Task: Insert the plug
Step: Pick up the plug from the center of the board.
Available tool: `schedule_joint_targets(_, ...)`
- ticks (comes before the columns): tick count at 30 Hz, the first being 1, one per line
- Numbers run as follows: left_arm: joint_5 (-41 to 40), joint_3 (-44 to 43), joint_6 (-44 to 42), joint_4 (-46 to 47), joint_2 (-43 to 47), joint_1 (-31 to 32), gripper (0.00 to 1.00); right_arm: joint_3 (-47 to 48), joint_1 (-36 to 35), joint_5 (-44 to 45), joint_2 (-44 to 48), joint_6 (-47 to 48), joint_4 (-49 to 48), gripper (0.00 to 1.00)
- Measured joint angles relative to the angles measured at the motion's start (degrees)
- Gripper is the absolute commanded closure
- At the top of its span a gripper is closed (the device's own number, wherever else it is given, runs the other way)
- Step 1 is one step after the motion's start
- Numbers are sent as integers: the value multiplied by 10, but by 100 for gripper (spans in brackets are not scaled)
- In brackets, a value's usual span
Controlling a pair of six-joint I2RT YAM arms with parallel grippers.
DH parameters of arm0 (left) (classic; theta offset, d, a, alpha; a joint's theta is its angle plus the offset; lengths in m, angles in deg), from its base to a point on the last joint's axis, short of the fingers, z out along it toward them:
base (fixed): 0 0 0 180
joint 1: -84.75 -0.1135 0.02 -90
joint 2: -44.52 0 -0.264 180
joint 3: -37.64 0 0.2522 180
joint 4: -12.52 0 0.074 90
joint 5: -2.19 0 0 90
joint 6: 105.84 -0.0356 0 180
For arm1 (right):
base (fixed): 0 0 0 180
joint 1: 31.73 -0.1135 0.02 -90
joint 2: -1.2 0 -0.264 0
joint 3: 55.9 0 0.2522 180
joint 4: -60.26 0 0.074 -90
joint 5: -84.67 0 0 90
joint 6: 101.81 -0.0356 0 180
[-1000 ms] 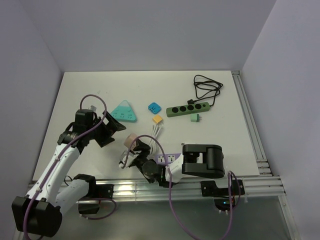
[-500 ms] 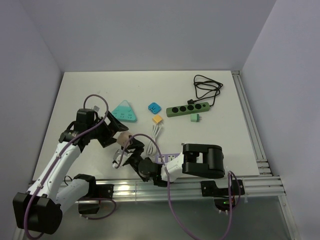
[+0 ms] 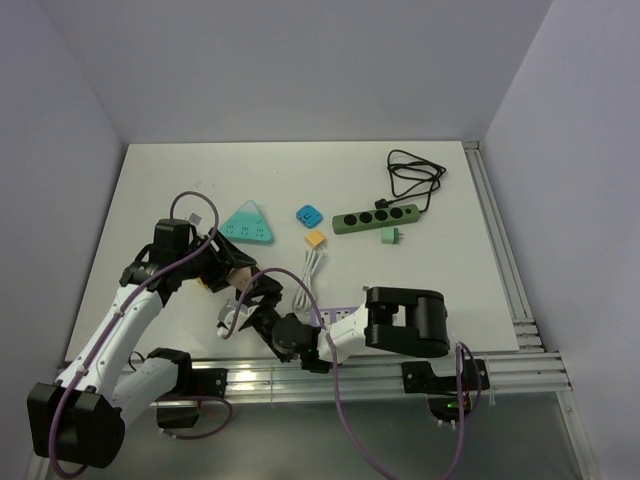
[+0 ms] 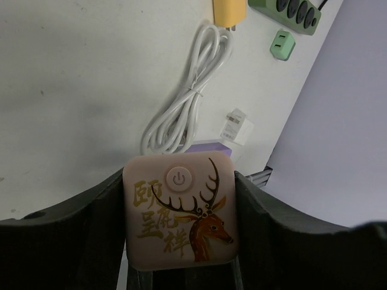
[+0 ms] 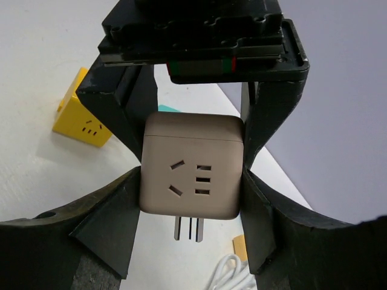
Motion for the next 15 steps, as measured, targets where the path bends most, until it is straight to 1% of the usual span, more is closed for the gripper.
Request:
schedule_joint_targets(1, 1, 1, 0, 1, 0, 0, 56, 0, 0, 1, 0, 3, 0, 37)
schedule_joint_targets(2, 3, 2, 1, 4, 0, 0, 68, 0, 0, 1, 0, 4, -1, 36)
schedule_joint_targets(4, 6, 7, 3, 14, 1, 0, 80, 1, 0, 4, 0, 9, 0, 33)
schedule_joint_targets(5, 8, 10, 4, 19, 1, 0, 91, 1, 0, 6, 0, 11, 1, 29)
schedule_joint_targets(6, 9, 11, 5, 21, 1, 0, 97, 1, 0, 7, 0, 13, 2, 27)
schedule_joint_targets(7, 10, 11, 4, 23, 1, 0, 100, 1, 0, 6, 0, 14, 2, 25)
schedule_joint_targets(8, 12, 11, 3, 26, 1, 0, 100, 2, 0, 4, 0, 13, -1, 21)
schedule_joint_targets(11, 7, 11, 0, 28, 1, 1, 100, 2, -2, 0, 0, 8, -8, 17)
schedule_joint_targets(15, -8, 11, -1, 28, 9, 1, 100, -9, -3, -6, 9, -5, -10, 15)
